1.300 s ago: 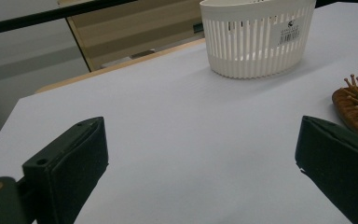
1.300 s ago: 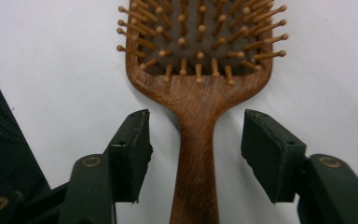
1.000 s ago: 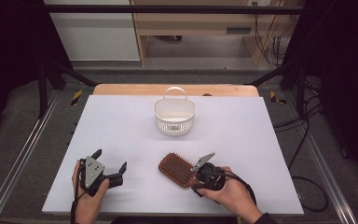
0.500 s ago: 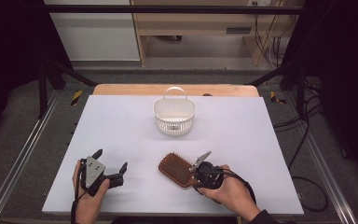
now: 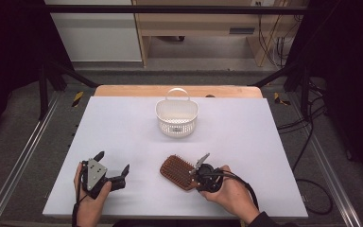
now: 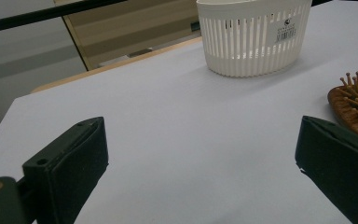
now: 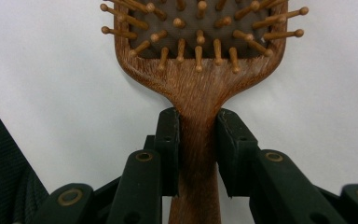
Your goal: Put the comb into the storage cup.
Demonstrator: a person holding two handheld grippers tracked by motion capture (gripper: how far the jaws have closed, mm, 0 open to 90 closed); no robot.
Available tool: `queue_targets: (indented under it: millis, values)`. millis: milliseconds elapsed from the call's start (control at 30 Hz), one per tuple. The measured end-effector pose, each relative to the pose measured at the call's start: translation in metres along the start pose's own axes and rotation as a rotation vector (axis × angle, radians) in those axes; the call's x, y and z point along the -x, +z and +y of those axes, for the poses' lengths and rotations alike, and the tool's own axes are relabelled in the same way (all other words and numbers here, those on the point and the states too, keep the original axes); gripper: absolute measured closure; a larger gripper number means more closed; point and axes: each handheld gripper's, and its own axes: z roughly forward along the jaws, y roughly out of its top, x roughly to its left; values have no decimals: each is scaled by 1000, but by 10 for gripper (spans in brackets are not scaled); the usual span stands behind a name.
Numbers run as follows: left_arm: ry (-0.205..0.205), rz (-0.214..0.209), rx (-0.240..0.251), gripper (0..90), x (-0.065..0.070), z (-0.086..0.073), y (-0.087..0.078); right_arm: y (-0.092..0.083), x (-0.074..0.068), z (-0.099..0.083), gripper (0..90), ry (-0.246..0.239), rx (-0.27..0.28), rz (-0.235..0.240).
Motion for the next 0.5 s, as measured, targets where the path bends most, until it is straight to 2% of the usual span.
queue_targets:
  millis: [233,333,500]
  values:
    - [-3,-2,-1,24,0,0,0,0,1,0,725,-4,-1,3]
    - [-4,-2,0,24,0,0,0,-1,-1,-1,727,-28,11,-6]
    - [-5,-1,-1,24,-1,0,0,-1,-1,-3,727,-34,26,-8]
